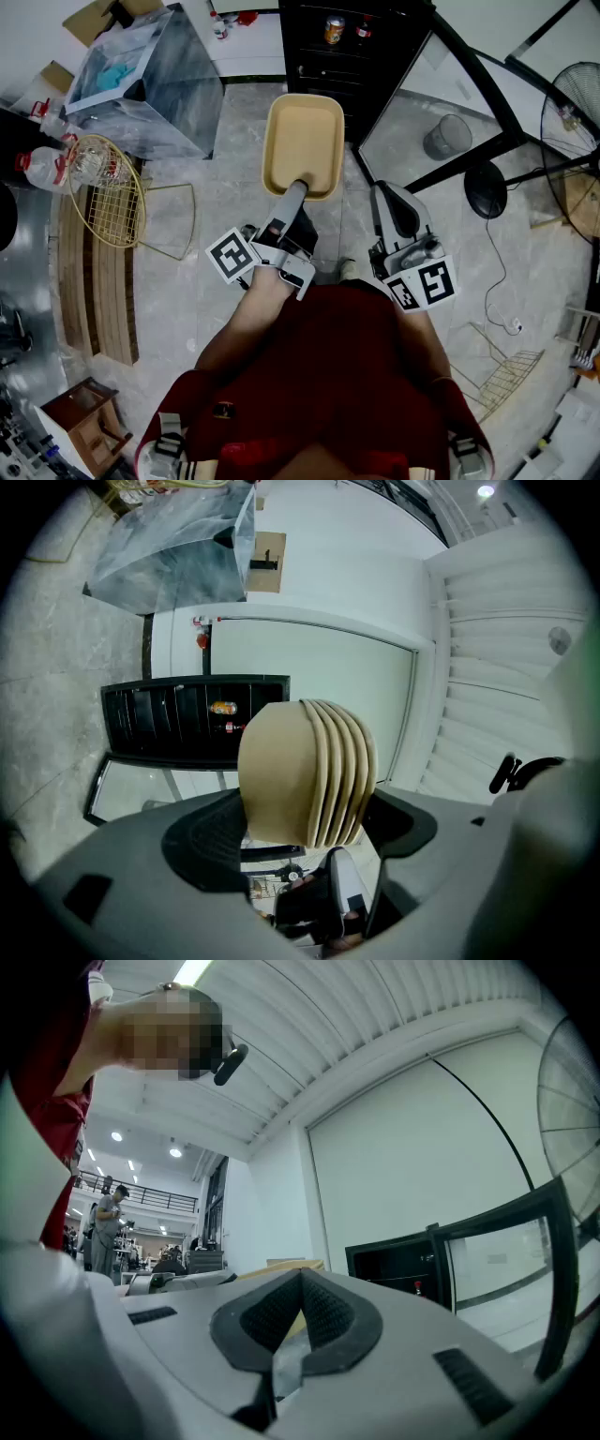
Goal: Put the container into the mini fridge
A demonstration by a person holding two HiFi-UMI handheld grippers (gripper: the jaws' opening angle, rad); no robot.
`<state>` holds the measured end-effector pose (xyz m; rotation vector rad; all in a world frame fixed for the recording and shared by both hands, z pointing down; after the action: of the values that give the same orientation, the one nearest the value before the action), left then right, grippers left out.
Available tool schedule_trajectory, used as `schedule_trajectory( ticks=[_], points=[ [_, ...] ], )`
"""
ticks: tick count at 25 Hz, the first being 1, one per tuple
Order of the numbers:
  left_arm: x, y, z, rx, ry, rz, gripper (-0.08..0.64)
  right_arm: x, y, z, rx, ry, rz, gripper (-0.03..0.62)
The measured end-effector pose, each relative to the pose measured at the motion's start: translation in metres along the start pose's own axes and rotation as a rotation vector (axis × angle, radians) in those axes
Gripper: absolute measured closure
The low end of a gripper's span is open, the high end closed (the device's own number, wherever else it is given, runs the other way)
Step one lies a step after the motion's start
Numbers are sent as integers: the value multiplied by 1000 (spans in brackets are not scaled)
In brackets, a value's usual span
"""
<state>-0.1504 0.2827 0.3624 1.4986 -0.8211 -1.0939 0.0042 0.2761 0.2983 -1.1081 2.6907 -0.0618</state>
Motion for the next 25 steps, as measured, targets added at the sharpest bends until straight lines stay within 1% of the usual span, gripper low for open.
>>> schedule_trajectory(
  ticks=[5, 9, 16, 21, 25],
  points=[
    [19, -1, -37, 5, -1, -2, 172, -26, -32, 15, -15, -26, 5, 592],
    [30, -3, -60, 11, -12, -1, 172, -39, -47, 22, 1, -39, 41, 592],
    [41, -3, -84, -5, -44, 11, 172, -54, -60, 22, 20, -17, 92, 592],
    [51, -2, -100, 15, -74, 21, 172, -70, -76, 21, 40, 1, 129, 592],
    [58, -1, -115, 29, -96, 33, 172, -85, -98, 21, 58, 3, 133, 592]
  ],
)
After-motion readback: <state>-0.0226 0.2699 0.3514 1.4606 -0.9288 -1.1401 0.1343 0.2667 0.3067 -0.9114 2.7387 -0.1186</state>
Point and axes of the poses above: the fingertips, and each gripper's own axes: x forward along the fingers, y to its left, z out of its top, the point moved 3 cm from there along -x, backward along the fingers, and after that the axes turned 5 degrees about -y, right-handed, at the moved point
